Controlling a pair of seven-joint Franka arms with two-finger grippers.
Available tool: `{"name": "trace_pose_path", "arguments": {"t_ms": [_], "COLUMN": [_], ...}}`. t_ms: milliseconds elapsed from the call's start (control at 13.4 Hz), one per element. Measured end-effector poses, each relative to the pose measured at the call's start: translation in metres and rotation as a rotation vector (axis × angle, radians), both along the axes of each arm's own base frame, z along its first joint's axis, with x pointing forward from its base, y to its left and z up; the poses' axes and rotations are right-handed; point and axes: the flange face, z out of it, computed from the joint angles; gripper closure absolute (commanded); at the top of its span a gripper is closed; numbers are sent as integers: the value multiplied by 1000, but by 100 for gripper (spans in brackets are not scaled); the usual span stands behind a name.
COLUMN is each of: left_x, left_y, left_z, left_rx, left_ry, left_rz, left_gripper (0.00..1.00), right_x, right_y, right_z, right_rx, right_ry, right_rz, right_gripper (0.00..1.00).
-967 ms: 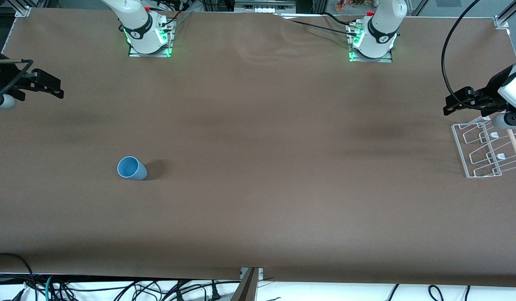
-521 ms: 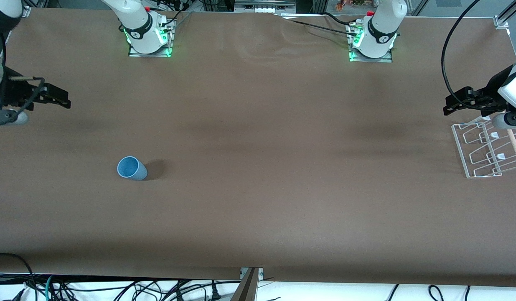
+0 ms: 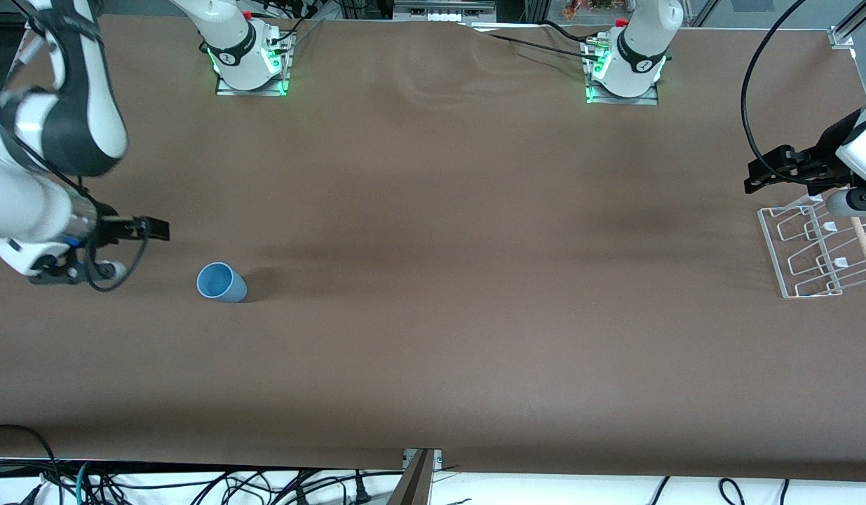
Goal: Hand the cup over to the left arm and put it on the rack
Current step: 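Close the right gripper on the blue cup's side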
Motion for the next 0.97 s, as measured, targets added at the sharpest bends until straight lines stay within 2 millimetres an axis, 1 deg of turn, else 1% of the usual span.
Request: {"name": "trace_pose_path", "arguments": {"t_ms": [149, 223, 298, 521, 819, 893, 967], "left_x": [0, 0, 0, 0, 0, 0, 0], "left_y": [0, 0, 0, 0, 0, 0, 0], "left_z": [0, 0, 0, 0, 0, 0, 0], "left_rx": [0, 0, 0, 0, 0, 0, 0], "left_ry": [0, 0, 0, 0, 0, 0, 0], "left_rz": [0, 0, 0, 0, 1, 1, 0], "left_gripper": [0, 0, 0, 0, 0, 0, 0], "right_x": [3, 3, 3, 6, 3, 2, 1], "right_y": [-1, -1, -1, 0, 1, 1, 2], "right_z": [-45, -63, -75, -98, -128, -135, -141], "right_rx": [-1, -1, -1, -1, 1, 1, 1], "right_ry": [-17, -22, -26, -56, -89, -91, -93], "right_rz": [3, 4, 5, 8, 14, 15, 15], "right_gripper": [0, 0, 0, 0, 0, 2, 23]}}
